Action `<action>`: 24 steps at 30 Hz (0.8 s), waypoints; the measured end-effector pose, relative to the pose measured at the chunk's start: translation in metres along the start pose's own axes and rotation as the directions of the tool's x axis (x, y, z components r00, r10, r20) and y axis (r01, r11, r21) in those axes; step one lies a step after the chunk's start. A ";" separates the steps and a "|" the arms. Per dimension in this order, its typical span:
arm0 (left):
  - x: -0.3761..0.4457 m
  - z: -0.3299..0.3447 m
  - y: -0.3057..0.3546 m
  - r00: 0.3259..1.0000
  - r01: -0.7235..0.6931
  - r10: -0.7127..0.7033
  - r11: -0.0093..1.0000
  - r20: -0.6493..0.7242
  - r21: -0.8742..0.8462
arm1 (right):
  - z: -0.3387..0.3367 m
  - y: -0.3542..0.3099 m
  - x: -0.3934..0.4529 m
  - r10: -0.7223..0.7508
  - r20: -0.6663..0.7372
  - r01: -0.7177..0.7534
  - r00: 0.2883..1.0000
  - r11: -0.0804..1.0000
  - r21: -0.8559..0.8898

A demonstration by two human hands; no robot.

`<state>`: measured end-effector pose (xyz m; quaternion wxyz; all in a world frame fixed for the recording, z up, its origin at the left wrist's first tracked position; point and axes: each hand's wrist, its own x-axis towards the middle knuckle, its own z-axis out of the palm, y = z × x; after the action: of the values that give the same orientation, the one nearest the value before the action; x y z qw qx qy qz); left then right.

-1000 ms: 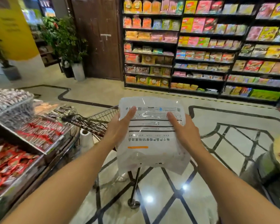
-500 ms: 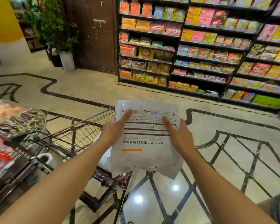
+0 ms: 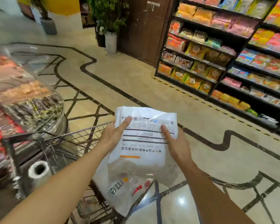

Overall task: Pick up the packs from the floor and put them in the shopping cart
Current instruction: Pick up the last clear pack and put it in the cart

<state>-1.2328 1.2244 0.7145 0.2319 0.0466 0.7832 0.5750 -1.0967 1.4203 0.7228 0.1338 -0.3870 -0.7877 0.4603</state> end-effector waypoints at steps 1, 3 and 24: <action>0.009 -0.005 -0.010 0.999 0.024 -0.025 1.000 -0.026 -0.016 | 0.013 0.000 0.013 -0.021 0.042 0.021 0.999 1.000 -0.012; 0.023 -0.016 -0.030 0.992 0.094 -0.096 0.995 -0.085 -0.030 | 0.040 -0.002 0.034 -0.046 0.142 0.051 0.989 0.998 -0.036; 0.032 0.002 -0.165 0.638 0.232 -0.583 0.769 -0.504 -0.596 | 0.216 0.005 0.127 -0.010 0.755 0.343 0.656 0.895 -0.286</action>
<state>-1.2283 1.1820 0.5514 0.0695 -0.4043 0.6335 0.6560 -1.3013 1.3808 0.5835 -0.2326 -0.1068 -0.8855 0.3878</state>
